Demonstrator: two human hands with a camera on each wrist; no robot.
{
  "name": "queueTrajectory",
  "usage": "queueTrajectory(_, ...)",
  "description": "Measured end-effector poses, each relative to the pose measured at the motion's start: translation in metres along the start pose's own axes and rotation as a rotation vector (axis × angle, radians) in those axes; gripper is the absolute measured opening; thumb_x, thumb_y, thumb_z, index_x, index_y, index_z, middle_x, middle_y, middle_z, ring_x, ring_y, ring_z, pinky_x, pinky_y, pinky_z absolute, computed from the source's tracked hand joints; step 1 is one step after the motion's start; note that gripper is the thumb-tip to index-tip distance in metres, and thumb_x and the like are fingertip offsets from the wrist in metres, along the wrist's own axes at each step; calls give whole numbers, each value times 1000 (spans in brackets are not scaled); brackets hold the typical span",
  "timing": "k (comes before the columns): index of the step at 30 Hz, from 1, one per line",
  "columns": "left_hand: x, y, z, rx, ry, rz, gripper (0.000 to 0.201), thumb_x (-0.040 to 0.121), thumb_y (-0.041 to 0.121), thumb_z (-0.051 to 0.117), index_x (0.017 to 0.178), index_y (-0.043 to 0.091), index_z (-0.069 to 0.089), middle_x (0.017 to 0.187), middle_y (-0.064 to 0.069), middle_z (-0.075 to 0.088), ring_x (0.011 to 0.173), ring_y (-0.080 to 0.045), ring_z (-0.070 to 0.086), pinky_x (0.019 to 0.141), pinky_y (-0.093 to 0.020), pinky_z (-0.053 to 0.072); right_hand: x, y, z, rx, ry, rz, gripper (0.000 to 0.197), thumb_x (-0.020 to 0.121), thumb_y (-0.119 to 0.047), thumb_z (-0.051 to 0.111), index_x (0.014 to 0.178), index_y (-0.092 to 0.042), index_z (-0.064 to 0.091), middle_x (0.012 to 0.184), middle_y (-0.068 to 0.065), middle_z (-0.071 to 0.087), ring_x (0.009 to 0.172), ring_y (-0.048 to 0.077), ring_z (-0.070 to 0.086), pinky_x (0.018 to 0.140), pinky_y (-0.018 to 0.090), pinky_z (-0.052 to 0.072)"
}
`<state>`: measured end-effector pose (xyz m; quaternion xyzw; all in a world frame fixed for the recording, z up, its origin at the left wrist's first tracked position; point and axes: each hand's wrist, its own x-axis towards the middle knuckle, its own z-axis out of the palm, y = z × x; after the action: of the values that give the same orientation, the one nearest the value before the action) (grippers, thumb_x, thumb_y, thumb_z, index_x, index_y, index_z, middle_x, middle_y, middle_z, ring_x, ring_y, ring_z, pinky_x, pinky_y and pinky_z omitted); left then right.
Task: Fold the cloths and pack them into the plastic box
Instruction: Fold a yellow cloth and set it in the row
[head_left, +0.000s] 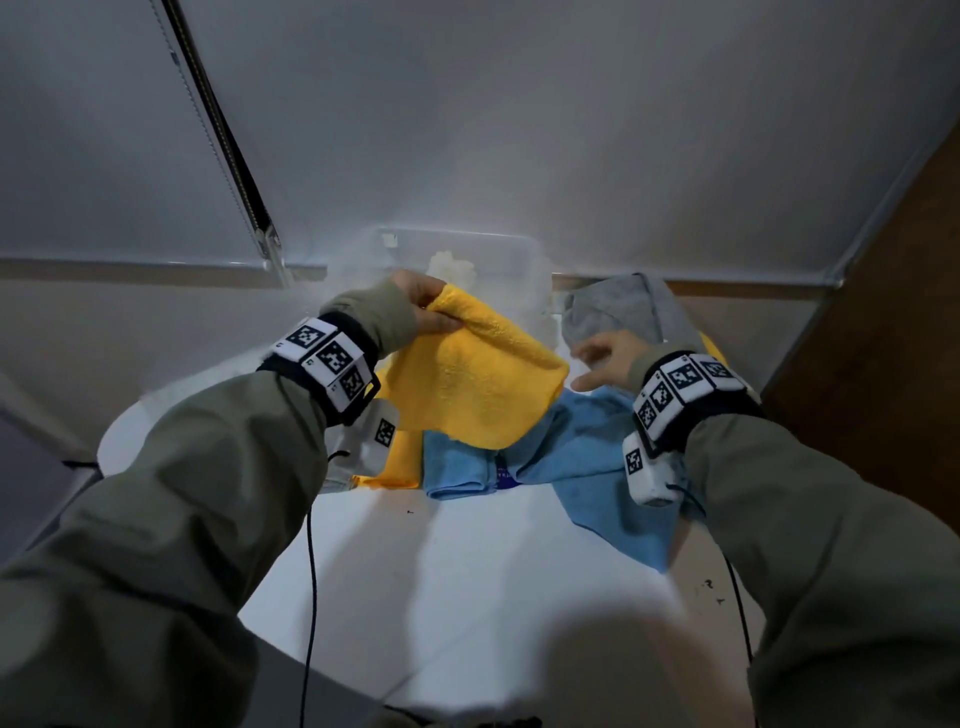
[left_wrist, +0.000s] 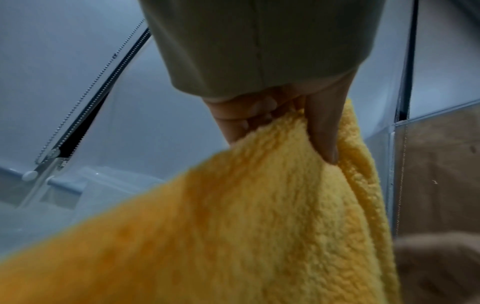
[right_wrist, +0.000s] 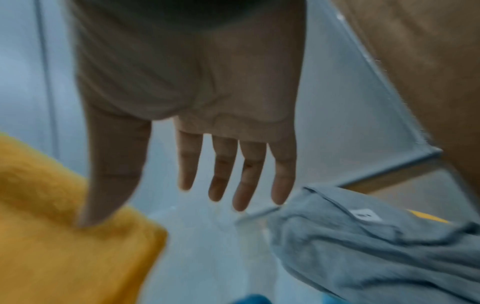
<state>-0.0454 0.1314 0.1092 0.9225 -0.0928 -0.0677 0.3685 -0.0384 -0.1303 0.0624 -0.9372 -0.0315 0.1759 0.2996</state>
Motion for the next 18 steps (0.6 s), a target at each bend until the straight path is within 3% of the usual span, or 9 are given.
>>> queueTrajectory(2, 4, 5, 4, 81, -36, 32, 27, 84, 14, 65, 111, 7, 63, 109, -11, 65, 101, -25, 58, 95, -37, 47, -4, -21, 0, 35, 16, -129, 82, 72, -21, 79, 141, -18, 35, 142, 8, 41, 129, 26, 42, 103, 35, 36)
queueTrajectory(4, 5, 12, 10, 117, -61, 80, 19, 84, 14, 65, 102, 13, 64, 94, -3, 64, 89, -18, 58, 84, -29, 45, -10, -49, 1, 152, -40, -274, 91, 69, -20, 80, 144, -23, 29, 144, 5, 39, 129, 23, 41, 104, 36, 37)
queueTrajectory(7, 3, 19, 13, -47, -69, 135, 14, 80, 15, 69, 87, 22, 59, 79, 7, 59, 74, -9, 56, 77, -29, 44, -10, -74, 0, 56, -46, -310, 63, 72, -19, 78, 128, -17, 51, 124, 8, 59, 115, 22, 54, 102, 39, 44)
queueTrajectory(10, -3, 4, 16, -206, -91, 45, 61, 63, 26, 81, 115, 23, 49, 105, 4, 55, 96, -18, 56, 85, -35, 49, -9, -74, -9, 6, 14, -299, 26, 78, -17, 73, 102, -12, 66, 90, 3, 65, 96, 23, 58, 93, 36, 46)
queueTrajectory(12, -7, -16, 31, -153, -175, -67, 92, 57, 21, 86, 134, 19, 35, 125, -1, 48, 114, -21, 48, 98, -40, 45, -12, -68, -14, 165, 9, -302, 26, 81, -10, 69, 106, -5, 63, 81, -1, 60, 93, 21, 55, 88, 34, 45)
queueTrajectory(13, -9, -27, 41, -109, -218, -111, 91, 61, 19, 85, 137, 16, 35, 130, -5, 48, 119, -23, 47, 100, -41, 43, -14, -63, -17, 218, 12, -294, 29, 82, -7, 67, 110, 0, 61, 84, 1, 60, 92, 21, 55, 85, 32, 44)
queueTrajectory(15, -10, -43, 54, -27, -228, -193, 65, 73, 19, 77, 130, 13, 48, 127, -9, 55, 115, -25, 52, 94, -35, 44, -15, -51, -19, 241, 6, -258, 25, 82, -5, 66, 106, 2, 62, 92, 6, 60, 89, 21, 55, 81, 31, 45)
queueTrajectory(17, -9, -51, 55, -23, -192, -238, 40, 79, 21, 71, 116, 13, 60, 109, -7, 62, 101, -22, 55, 84, -31, 43, -14, -36, -17, 230, -15, -178, 14, 81, -4, 67, 93, -9, 63, 89, 4, 60, 86, 21, 56, 84, 33, 45)
queueTrajectory(18, -8, -52, 52, -35, -174, -237, 29, 80, 21, 70, 107, 13, 64, 99, -5, 62, 95, -21, 54, 80, -30, 41, -14, -28, -16, 225, -26, -134, 18, 80, -3, 68, 95, -11, 63, 93, 4, 61, 90, 23, 56, 87, 35, 45)
